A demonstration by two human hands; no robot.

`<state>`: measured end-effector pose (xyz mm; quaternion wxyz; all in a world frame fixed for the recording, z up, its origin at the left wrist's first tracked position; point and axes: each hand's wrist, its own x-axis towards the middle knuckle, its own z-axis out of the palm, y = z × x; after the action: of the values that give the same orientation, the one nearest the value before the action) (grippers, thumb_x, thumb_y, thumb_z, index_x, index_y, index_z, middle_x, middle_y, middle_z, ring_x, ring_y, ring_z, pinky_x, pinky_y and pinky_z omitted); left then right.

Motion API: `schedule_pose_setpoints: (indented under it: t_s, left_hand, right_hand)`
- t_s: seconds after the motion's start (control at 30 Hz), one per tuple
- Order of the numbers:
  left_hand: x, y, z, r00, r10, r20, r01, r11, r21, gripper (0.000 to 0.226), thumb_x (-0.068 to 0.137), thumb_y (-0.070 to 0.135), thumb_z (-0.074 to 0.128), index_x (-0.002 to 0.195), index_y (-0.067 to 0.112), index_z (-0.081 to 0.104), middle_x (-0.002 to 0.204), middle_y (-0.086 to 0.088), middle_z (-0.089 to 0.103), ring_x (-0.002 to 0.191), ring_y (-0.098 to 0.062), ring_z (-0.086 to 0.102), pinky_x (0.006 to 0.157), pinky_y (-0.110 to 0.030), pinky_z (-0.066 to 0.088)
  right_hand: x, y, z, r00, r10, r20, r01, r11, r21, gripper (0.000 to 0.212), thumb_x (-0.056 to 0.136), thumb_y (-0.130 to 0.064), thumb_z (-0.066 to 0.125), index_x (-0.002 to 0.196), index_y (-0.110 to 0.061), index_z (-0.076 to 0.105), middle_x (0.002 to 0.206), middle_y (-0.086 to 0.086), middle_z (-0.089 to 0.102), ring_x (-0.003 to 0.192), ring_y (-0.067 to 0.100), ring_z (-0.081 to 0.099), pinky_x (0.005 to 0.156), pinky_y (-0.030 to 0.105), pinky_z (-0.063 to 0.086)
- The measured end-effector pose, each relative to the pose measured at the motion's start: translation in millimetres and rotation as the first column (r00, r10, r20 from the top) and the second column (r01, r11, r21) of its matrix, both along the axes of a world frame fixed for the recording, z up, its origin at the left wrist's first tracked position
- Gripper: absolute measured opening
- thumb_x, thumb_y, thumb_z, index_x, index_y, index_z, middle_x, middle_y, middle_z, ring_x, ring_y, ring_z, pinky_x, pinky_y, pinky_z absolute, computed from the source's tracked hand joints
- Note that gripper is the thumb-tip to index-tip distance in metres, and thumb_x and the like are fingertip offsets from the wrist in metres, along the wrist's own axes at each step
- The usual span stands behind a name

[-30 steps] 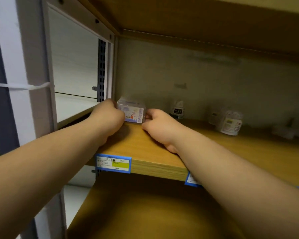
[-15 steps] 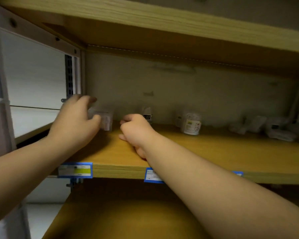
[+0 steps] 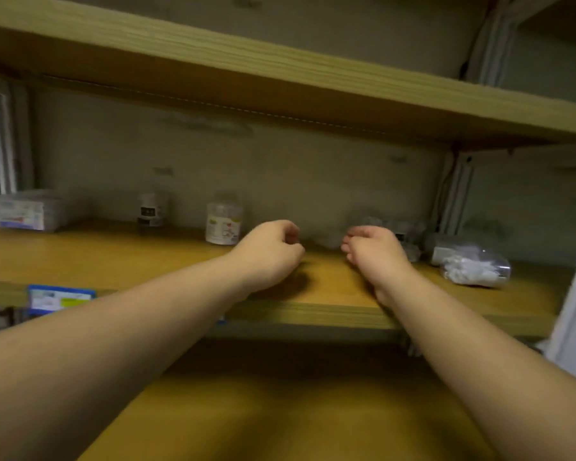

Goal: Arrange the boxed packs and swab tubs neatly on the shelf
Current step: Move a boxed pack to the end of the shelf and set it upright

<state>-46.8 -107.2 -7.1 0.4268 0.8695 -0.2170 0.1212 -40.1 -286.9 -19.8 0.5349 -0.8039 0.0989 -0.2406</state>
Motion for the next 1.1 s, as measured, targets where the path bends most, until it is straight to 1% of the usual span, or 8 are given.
schedule_pose_setpoints:
  t_s: [0.1,0.2,0.37,0.57,0.73,0.83,1.0,1.1]
  left_hand:
    - [0.7,-80.4,-4.2,0.998,0.033,-0.058,-0.035,0.999,-0.026,0.041,0.094,0.02,0.051,0.135,0.021,0.059,0.124,0.0,0.066,0.107,-0.02,0.062,0.094,-0.03,0.05]
    - [8.4,-120.0,-8.0,0.989,0.105,-0.103,-0.103,0.994,0.033,0.043,0.092,0.018,0.051,0.134,0.019,0.06,0.124,-0.004,0.067,0.11,-0.023,0.062,0.095,-0.028,0.049]
    - [9.6,-120.3,-12.5,0.968,0.235,-0.092,-0.231,0.971,0.061,0.042,0.093,0.015,0.051,0.135,0.017,0.06,0.127,-0.003,0.066,0.112,-0.021,0.06,0.098,-0.028,0.046]
    - [-0.4,-120.5,-11.0,0.962,0.263,-0.07,-0.255,0.961,0.102,0.036,0.095,0.017,0.051,0.128,0.022,0.065,0.116,-0.002,0.068,0.097,-0.018,0.062,0.083,-0.029,0.05]
    - [1.9,-119.4,-9.9,0.934,0.342,-0.1,-0.333,0.938,0.092,0.038,0.094,0.025,0.058,0.131,0.02,0.062,0.113,0.0,0.065,0.096,-0.018,0.062,0.079,-0.029,0.049]
    - [15.6,-121.4,-6.4,0.912,0.375,-0.168,-0.352,0.924,0.15,0.05,0.092,0.033,0.064,0.139,0.019,0.054,0.114,0.0,0.061,0.088,-0.013,0.06,0.078,-0.029,0.048]
    - [63.8,-133.7,0.5,0.897,0.43,-0.101,-0.359,0.844,0.398,0.067,0.086,0.051,0.068,0.139,0.014,0.051,0.135,-0.012,0.058,0.114,-0.029,0.062,0.096,-0.036,0.053]
    - [92.1,-143.2,5.1,0.926,0.37,-0.076,-0.308,0.856,0.416,0.074,0.088,0.056,0.064,0.144,0.012,0.044,0.142,-0.011,0.053,0.122,-0.028,0.057,0.091,-0.028,0.046]
  right_hand:
    - [-7.6,-64.8,-0.4,0.994,0.031,-0.105,-0.029,0.999,0.019,0.04,0.093,-0.01,0.049,0.131,-0.014,0.062,0.113,0.009,0.069,0.103,0.025,0.064,0.092,0.038,0.052]
    - [-4.3,-87.5,-6.8,0.984,0.144,-0.104,-0.123,0.975,0.186,0.042,0.094,0.001,0.049,0.134,-0.005,0.057,0.109,0.011,0.068,0.107,0.022,0.064,0.105,0.042,0.049]
    - [1.0,-85.0,-10.1,0.966,0.247,-0.071,-0.23,0.955,0.188,0.047,0.094,-0.008,0.046,0.141,-0.012,0.053,0.14,0.006,0.058,0.13,0.024,0.052,0.112,0.046,0.042]
    - [-8.1,-86.4,-6.5,0.977,0.206,-0.054,-0.194,0.966,0.172,0.05,0.096,-0.004,0.044,0.145,-0.016,0.051,0.143,0.003,0.055,0.129,0.024,0.051,0.095,0.028,0.038]
    - [-6.1,-91.4,-4.6,0.959,0.255,-0.122,-0.235,0.959,0.159,0.055,0.097,0.0,0.041,0.15,-0.015,0.044,0.153,0.005,0.045,0.14,0.028,0.04,0.105,0.034,0.033]
    - [5.1,-97.5,-0.8,0.94,0.288,-0.182,-0.242,0.94,0.238,0.054,0.097,0.001,0.041,0.15,-0.013,0.042,0.142,0.008,0.049,0.127,0.029,0.047,0.099,0.033,0.034]
    - [39.2,-100.9,16.1,0.923,0.297,-0.244,-0.218,0.928,0.303,0.055,0.095,0.004,0.039,0.149,-0.005,0.035,0.132,0.014,0.044,0.123,0.039,0.048,0.109,0.049,0.043]
    - [60.6,-96.7,21.2,0.915,0.31,-0.258,-0.263,0.944,0.201,0.037,0.101,0.001,0.035,0.136,-0.004,0.049,0.128,0.012,0.046,0.124,0.038,0.048,0.109,0.044,0.043]
